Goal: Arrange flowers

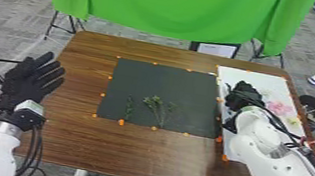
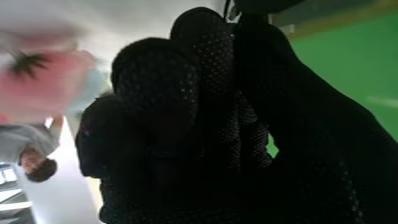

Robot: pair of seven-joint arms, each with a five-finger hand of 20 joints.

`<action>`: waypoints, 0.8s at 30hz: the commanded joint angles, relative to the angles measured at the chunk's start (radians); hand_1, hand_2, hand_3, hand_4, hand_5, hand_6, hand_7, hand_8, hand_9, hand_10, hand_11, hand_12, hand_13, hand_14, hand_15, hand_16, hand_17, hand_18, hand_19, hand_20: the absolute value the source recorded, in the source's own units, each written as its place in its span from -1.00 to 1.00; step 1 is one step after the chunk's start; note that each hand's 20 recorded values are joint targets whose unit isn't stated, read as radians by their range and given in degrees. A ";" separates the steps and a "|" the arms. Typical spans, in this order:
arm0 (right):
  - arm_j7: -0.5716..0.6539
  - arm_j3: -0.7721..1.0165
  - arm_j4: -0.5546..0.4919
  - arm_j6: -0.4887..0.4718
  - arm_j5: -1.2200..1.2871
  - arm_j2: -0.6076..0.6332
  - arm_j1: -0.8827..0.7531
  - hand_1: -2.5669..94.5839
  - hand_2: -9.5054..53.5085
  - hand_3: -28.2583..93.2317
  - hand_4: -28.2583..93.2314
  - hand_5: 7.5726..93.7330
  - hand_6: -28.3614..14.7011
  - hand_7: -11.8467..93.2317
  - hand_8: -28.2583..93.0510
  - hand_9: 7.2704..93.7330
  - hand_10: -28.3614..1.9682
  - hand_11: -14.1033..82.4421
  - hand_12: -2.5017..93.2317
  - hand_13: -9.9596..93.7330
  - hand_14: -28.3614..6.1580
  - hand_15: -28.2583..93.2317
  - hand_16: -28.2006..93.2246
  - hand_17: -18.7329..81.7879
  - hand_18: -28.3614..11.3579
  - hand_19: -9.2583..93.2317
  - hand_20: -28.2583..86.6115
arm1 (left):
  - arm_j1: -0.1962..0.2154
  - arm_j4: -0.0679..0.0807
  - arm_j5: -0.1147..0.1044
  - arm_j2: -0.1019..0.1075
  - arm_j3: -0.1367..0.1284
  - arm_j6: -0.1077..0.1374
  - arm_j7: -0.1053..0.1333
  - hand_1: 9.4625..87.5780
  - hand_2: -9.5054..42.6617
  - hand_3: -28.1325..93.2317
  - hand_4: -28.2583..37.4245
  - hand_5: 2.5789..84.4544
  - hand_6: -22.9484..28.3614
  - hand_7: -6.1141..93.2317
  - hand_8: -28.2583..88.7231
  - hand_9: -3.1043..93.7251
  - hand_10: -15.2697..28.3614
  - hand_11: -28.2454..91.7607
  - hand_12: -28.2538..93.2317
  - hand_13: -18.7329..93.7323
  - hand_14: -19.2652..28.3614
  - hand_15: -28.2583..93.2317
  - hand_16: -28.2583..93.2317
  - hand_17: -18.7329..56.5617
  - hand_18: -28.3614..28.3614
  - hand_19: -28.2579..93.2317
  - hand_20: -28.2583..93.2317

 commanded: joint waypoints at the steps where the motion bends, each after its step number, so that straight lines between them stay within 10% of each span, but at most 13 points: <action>1: 0.034 0.035 -0.081 0.051 0.004 0.028 -0.015 0.09 -1.00 0.73 -0.56 0.68 -0.05 0.12 -0.26 1.00 0.23 -0.21 -0.10 1.00 0.39 0.26 0.01 0.79 -0.22 0.85 0.04 | 0.021 -0.006 0.009 -0.012 -0.010 -0.013 -0.013 -0.55 -0.22 0.66 -1.00 -0.06 0.29 -0.69 -0.62 -0.23 0.45 -0.20 -0.31 -0.29 0.51 0.02 -0.61 -0.68 0.55 0.00 -0.37; 13: 0.231 0.092 -0.311 0.060 0.125 -0.076 -0.114 0.07 -1.00 0.73 -0.55 0.68 0.00 0.12 -0.25 1.00 0.22 -0.19 -0.12 1.00 0.39 0.30 0.00 0.81 -0.19 0.88 0.03 | 0.054 -0.021 -0.003 0.005 -0.032 0.005 0.012 -0.55 -0.22 0.66 -1.00 -0.06 0.29 -0.69 -0.62 -0.23 0.45 -0.20 -0.31 -0.29 0.51 0.02 -0.61 -0.68 0.55 0.00 -0.37; 24: 0.364 -0.018 -0.311 0.124 0.110 -0.204 -0.156 0.07 -1.00 0.72 -0.53 0.69 0.03 0.10 -0.24 1.00 0.18 -0.16 -0.16 1.00 0.37 0.33 -0.04 0.82 -0.22 0.91 -0.03 | 0.050 -0.025 -0.001 0.021 -0.029 0.011 0.008 -0.55 -0.22 0.66 -1.00 -0.06 0.29 -0.69 -0.62 -0.23 0.45 -0.20 -0.31 -0.29 0.51 0.02 -0.61 -0.68 0.55 0.00 -0.37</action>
